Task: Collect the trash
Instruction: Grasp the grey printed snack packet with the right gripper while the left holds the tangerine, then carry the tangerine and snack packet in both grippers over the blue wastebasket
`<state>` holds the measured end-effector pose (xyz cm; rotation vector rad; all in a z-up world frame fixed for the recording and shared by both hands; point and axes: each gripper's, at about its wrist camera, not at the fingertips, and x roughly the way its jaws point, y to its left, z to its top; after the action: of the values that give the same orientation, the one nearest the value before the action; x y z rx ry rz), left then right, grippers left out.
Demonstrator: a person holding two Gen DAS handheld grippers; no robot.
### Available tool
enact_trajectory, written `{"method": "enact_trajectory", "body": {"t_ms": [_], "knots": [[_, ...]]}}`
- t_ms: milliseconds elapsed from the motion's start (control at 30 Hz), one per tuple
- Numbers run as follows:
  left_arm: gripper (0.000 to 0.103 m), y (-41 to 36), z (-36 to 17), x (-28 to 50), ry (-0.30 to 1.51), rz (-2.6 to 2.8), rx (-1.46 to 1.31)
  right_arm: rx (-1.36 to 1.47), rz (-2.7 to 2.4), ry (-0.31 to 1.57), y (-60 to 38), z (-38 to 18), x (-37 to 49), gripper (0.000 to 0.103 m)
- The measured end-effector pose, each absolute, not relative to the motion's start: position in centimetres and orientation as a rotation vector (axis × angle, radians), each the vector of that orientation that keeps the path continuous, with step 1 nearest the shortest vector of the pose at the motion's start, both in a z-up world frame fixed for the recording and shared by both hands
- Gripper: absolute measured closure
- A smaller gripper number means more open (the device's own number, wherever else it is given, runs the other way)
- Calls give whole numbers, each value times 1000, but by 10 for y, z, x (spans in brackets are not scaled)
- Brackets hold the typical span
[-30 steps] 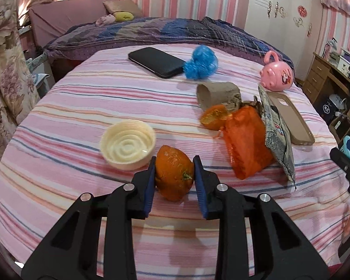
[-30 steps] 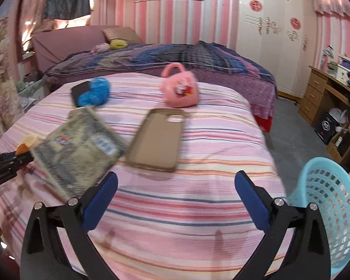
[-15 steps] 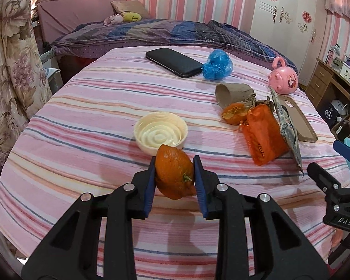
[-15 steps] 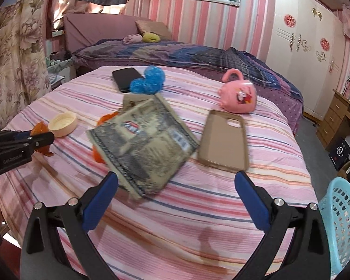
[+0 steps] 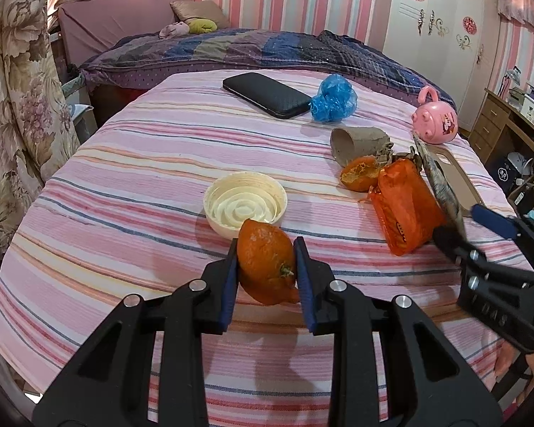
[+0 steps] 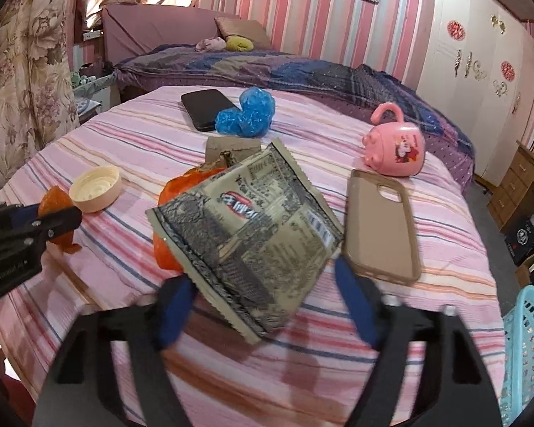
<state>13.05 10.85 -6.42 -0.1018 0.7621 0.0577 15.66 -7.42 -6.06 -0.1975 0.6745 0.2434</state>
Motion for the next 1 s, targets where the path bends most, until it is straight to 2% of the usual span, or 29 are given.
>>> {"method": "enact_trajectory", "body": {"t_ms": [67, 167, 433, 500, 567, 1000], "knots": [[75, 109, -65, 131, 764, 59, -105, -170, 248, 668, -80, -58, 158, 65], [75, 108, -65, 132, 764, 62, -107, -154, 239, 640, -87, -53, 156, 74], [75, 105, -68, 134, 769, 67, -92, -68, 217, 658, -125, -51, 167, 87], [75, 103, -68, 134, 770, 68, -85, -45, 221, 659, -133, -50, 170, 93], [76, 102, -68, 134, 767, 71, -80, -38, 226, 654, -139, -49, 172, 96], [80, 76, -48, 129, 706, 47, -80, 12, 244, 597, -183, -39, 160, 97]]}}
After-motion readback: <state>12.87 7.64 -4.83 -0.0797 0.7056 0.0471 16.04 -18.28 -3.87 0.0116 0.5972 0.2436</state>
